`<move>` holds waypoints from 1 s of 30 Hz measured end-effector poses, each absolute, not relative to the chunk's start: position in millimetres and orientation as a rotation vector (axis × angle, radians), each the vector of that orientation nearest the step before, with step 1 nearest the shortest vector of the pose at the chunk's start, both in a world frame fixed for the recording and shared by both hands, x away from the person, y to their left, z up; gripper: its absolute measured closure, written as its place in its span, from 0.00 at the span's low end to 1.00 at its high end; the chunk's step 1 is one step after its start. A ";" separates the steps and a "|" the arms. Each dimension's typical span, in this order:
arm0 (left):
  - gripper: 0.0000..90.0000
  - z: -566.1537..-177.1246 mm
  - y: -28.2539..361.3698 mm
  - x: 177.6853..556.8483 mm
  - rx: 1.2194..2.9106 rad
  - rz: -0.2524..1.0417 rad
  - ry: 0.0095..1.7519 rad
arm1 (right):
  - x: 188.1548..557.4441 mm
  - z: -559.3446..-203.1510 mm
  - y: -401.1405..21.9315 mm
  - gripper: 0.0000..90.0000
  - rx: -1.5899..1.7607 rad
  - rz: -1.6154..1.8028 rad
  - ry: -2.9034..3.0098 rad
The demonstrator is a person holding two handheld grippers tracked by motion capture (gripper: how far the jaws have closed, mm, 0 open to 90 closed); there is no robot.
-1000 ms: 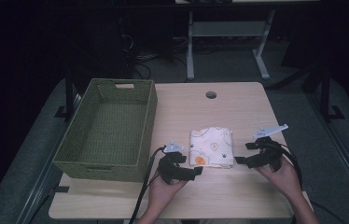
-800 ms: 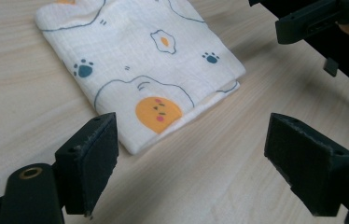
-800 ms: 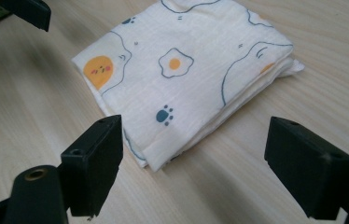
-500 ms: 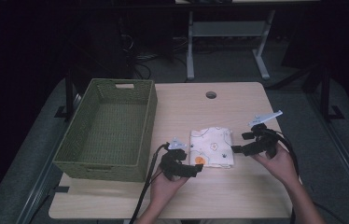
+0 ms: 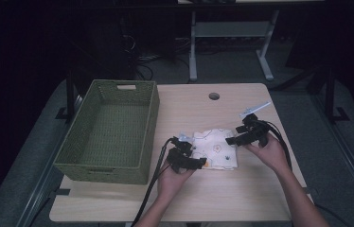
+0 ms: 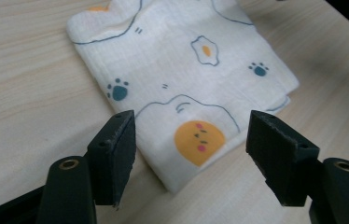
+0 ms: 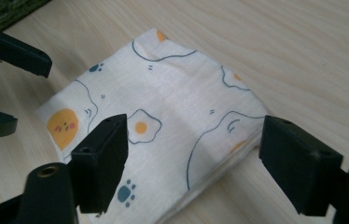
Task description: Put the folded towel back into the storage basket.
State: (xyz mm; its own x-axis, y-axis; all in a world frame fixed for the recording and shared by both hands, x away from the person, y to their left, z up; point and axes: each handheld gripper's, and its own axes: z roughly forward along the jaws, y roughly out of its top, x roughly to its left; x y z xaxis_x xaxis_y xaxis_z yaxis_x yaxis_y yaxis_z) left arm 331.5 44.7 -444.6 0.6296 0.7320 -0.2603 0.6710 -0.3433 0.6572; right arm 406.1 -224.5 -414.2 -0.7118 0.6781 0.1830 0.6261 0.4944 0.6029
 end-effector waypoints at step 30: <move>0.50 -458.5 41.0 336.2 2.155 0.117 1.156 | 434.0 -449.8 -204.6 0.42 1.218 0.819 2.639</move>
State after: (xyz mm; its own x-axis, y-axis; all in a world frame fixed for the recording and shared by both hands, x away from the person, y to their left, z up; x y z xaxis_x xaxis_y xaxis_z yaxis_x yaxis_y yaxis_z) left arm 336.2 41.0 -458.5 0.6016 0.7658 -0.2272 0.7048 -0.3751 0.6022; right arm 434.0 -204.6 -449.8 -0.6683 0.7355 0.1113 0.6694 0.5293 0.5213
